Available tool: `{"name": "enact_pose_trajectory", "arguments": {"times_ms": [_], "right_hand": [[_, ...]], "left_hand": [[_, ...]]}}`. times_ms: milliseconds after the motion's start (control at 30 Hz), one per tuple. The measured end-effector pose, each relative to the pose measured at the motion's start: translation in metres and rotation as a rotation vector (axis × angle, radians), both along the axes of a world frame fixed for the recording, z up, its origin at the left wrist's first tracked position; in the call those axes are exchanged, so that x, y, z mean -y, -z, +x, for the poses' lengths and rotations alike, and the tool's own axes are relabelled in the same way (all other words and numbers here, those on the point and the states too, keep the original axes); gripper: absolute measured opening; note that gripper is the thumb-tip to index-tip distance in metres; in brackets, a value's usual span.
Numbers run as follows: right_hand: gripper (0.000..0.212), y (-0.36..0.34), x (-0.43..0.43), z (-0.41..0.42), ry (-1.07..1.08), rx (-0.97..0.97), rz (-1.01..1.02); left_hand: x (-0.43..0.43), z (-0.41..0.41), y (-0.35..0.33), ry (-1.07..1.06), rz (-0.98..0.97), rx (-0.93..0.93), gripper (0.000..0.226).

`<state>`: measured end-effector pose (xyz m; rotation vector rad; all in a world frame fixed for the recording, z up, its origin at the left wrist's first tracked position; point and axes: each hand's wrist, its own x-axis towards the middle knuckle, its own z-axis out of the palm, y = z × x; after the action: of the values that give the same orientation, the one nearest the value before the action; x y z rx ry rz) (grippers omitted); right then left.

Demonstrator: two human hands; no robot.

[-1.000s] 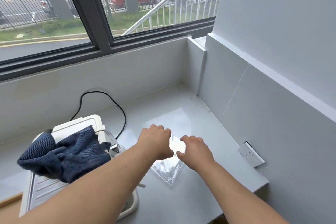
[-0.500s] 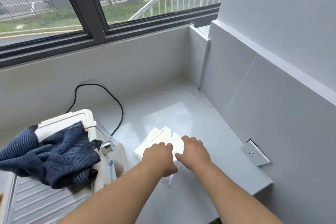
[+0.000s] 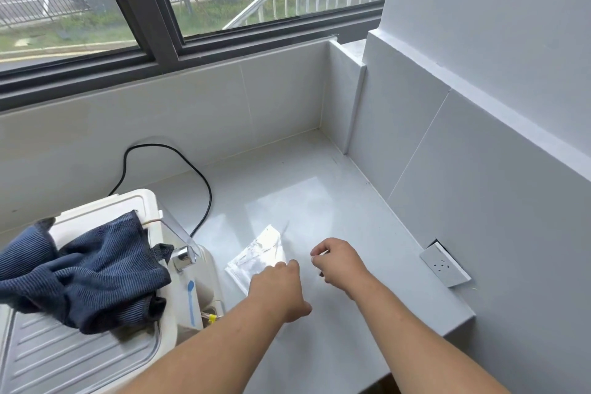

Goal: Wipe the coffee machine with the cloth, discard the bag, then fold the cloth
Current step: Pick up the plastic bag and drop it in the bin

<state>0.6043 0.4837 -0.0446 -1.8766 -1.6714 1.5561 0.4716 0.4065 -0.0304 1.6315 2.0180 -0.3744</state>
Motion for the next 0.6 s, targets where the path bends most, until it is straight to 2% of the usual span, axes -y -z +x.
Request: {"name": "enact_pose_trajectory", "arguments": {"times_ms": [133, 300, 400, 500, 600], "right_hand": [[0.014, -0.017, 0.002, 0.007, 0.085, -0.190, -0.057], [0.019, -0.040, 0.007, 0.024, 0.162, -0.299, 0.009], [0.020, -0.054, 0.014, 0.036, 0.189, -0.259, 0.104], [0.021, -0.068, 0.024, 0.047, 0.154, -0.125, 0.242], [0.012, -0.084, 0.037, 0.056, 0.098, 0.005, 0.442]], "left_hand": [[0.006, 0.001, -0.004, 0.019, 0.054, -0.013, 0.061], [0.011, 0.004, -0.019, 0.038, 0.156, 0.023, 0.039], [0.013, 0.006, -0.034, 0.043, 0.238, 0.073, 0.040], [0.013, 0.008, -0.050, 0.065, 0.329, 0.113, 0.047], [0.012, 0.009, -0.070, 0.078, 0.421, 0.144, 0.051]]}}
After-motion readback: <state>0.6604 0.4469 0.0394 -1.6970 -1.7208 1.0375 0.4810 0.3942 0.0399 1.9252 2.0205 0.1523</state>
